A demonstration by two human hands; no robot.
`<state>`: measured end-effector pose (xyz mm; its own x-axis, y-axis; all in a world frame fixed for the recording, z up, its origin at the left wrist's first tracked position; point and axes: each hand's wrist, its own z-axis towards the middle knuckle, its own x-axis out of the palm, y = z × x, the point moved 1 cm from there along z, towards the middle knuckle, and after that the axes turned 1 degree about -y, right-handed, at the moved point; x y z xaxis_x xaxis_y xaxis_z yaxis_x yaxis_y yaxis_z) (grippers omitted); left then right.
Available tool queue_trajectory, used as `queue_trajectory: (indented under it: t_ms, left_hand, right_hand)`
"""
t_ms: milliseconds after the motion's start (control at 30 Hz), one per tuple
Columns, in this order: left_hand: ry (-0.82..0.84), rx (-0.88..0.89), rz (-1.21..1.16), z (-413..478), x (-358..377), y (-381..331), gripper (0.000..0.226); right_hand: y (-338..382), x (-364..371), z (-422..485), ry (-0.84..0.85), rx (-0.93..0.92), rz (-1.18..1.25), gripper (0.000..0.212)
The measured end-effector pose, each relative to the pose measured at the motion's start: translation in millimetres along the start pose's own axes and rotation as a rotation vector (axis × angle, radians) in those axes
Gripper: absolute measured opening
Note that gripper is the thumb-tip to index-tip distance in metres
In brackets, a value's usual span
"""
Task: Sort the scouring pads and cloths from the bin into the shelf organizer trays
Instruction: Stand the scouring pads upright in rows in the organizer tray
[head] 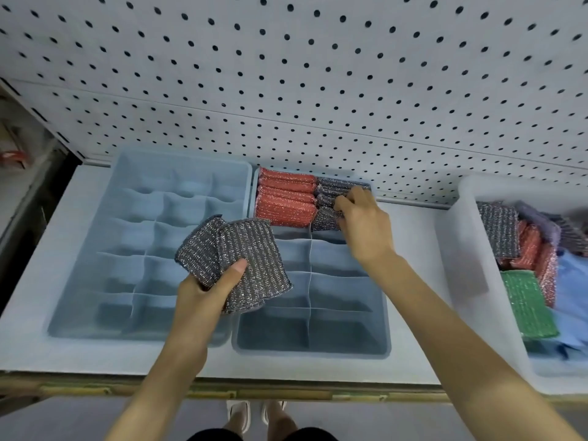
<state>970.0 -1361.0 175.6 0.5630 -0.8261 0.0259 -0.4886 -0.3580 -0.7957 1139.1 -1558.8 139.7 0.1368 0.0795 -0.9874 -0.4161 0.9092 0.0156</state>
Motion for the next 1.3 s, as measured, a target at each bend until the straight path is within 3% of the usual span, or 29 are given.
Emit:
queue_trajectory:
  t_ms: [133,333,400,500,567,633,767,833,900,1000,1067,1200,1300]
  left_hand:
    - [-0.016,-0.003,0.001,2,-1,2,0.015]
    - [0.005,0.016,0.018,0,-1,0,0.016]
    - [0.027,0.026,0.023,-2,1,-3,0.013]
    - [0.098,0.023,0.041,-8,8,-7,0.014]
    - [0.164,0.033,0.069,-14,20,-7,0.02]
    - [0.225,0.059,0.094,-22,34,-6,0.035]
    - [0.257,0.074,0.081,-28,48,0,0.053]
    - [0.231,0.052,0.048,-26,48,3,0.049]
    - [0.185,0.055,0.039,-24,45,4,0.029]
    - [0.085,0.064,0.011,-19,36,3,0.012]
    - [0.044,0.088,0.004,-15,29,2,0.01]
    - [0.004,0.124,0.028,-8,24,4,0.008]
    - [-0.015,0.132,0.032,-5,25,6,0.009]
  right_hand:
    - [-1,2,-4,-0.046,-0.003,0.098,0.04]
    - [-14,3,-13,-0.02,0.016,0.328,0.022]
    - [-16,-6,-11,0.014,0.113,0.515,0.02]
    - [-5,-39,-21,0.044,0.424,0.976,0.015]
    - [19,-58,-44,0.275,0.545,1.323,0.027]
    - [44,-65,-70,0.492,0.573,1.442,0.04]
    - [52,-67,-87,0.401,0.696,1.571,0.03]
    - [48,-68,-90,0.377,0.674,1.56,0.026]
    - [38,-67,-90,0.337,0.664,1.502,0.02]
    - [2,-64,-71,0.111,0.655,1.361,0.014]
    - [-24,-59,-52,-0.017,0.505,1.127,0.016]
    - [-31,-47,-24,-0.046,0.058,0.457,0.032]
    - [-16,-30,-14,-0.113,-0.178,0.142,0.043]
